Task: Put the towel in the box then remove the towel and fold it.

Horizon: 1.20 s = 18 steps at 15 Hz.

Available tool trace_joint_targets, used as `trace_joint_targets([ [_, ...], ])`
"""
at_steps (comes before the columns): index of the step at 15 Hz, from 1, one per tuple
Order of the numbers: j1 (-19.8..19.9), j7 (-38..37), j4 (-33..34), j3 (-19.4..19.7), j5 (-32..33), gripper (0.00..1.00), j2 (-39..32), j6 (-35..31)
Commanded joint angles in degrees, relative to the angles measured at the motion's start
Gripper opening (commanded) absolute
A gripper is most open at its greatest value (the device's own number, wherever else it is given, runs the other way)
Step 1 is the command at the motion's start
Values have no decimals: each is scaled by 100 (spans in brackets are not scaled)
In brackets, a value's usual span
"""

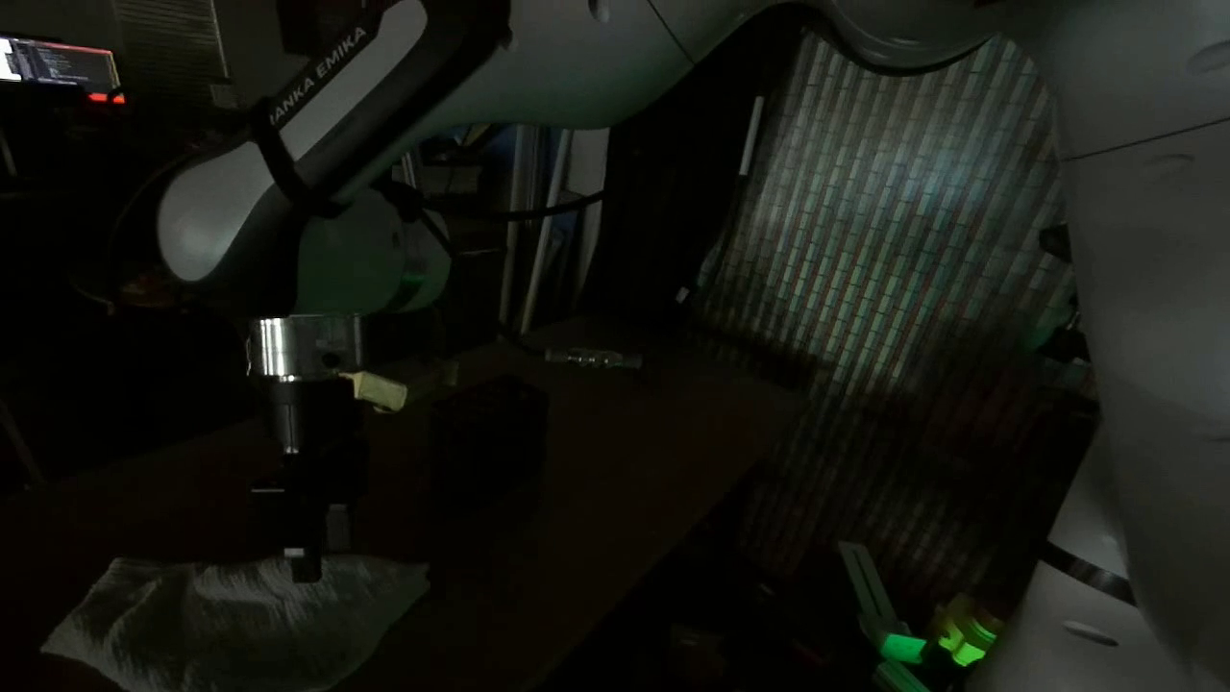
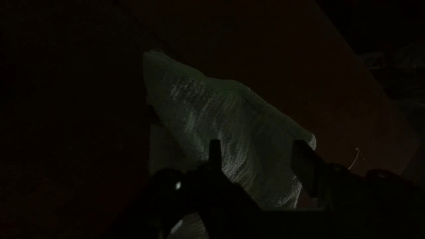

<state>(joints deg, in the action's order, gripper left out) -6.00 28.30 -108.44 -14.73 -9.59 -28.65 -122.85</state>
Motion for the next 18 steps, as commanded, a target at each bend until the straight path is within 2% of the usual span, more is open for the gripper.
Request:
trace_joint_targets([
  [1, 43, 56, -264, -123, -141, 89, 207, -181],
  [2, 11, 34, -223, -126, -88, 98, 191, -171],
  [3, 1, 39, -178, -138, -68, 100, 173, -181],
  [6, 14, 171, 36, -179, -30, 100, 118, -263],
  [10, 59, 735, 363, -277, -2, 100, 23, -505],
  [18, 8, 1472, 1176, -385, -70, 100, -669, -692],
])
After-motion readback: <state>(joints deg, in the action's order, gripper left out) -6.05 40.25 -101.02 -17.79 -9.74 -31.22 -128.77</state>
